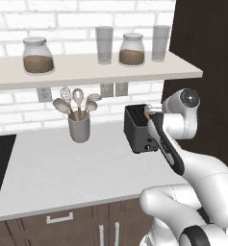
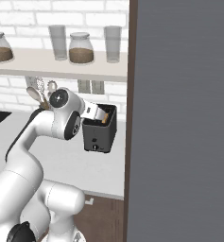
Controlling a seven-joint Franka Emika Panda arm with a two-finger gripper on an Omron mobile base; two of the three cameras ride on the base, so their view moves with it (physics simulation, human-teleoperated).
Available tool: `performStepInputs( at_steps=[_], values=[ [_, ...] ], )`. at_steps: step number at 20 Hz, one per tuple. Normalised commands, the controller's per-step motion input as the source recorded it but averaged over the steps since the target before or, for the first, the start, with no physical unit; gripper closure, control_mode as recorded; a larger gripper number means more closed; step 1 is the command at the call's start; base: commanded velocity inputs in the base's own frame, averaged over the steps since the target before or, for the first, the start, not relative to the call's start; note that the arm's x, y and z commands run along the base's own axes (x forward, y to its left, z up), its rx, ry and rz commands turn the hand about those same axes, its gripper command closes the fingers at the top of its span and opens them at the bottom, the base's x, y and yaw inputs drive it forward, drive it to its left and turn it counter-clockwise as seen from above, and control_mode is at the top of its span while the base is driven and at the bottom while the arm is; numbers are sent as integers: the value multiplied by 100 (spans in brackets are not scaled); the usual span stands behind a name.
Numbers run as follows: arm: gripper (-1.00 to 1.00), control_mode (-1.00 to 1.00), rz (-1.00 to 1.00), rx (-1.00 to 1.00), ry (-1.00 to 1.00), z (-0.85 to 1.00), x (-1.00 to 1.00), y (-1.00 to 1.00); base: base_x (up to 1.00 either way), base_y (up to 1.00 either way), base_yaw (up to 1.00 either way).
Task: Start the toaster. Once the lever pops up, take the bread to the plate on the dining counter.
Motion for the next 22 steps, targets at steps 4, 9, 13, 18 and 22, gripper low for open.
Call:
performStepInputs(
  at_steps=[4, 9, 13, 18, 22],
  values=[
    [-100, -100, 0, 0, 0, 0, 0, 0, 0, 0, 0],
    [-100, -100, 0, 0, 0, 0, 0, 0, 0, 0, 0],
    [-100, -100, 0, 0, 0, 0, 0, 0, 0, 0, 0],
    [-100, -100, 0, 0, 0, 0, 0, 0, 0, 0, 0],
    [-100, -100, 0, 0, 0, 0, 0, 0, 0, 0, 0]
  ],
)
